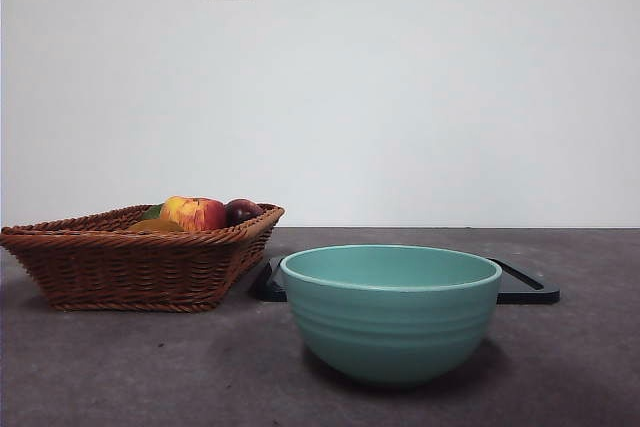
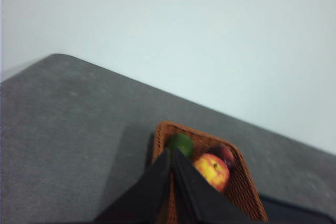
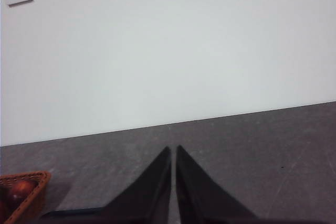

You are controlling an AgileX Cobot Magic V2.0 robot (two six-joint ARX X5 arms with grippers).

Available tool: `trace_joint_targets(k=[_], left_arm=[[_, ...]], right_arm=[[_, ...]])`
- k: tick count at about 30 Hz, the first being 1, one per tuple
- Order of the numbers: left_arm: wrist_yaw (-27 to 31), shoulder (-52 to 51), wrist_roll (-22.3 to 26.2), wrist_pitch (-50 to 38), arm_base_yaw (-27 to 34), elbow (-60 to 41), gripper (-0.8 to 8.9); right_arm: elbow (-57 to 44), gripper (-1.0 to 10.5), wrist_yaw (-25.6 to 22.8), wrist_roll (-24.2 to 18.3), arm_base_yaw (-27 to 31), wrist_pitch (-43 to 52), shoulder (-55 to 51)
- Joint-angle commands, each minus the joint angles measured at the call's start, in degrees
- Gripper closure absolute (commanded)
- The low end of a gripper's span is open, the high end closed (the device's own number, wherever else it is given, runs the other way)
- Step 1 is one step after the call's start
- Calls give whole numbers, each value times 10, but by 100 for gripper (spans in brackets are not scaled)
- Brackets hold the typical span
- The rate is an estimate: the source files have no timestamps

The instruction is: Pick up the wifruite, put it on the bowl, pick up the plate, put it on desk

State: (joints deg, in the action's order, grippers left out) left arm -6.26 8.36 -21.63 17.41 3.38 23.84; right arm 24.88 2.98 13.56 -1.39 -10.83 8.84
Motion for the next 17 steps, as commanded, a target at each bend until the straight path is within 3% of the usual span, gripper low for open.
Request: trace_joint_targets(k=[1,9,17], left_arm=[[-16,39,45,20,1,46,803],[-80,171,97,102,1,162,804],[-159,295,158,224,-4,264,804]], right_arm=[[49,940,3,-6,1,-40,37],[199,940,73,-52,1,-186,170],[320,940,176,-98,0,-325,292]])
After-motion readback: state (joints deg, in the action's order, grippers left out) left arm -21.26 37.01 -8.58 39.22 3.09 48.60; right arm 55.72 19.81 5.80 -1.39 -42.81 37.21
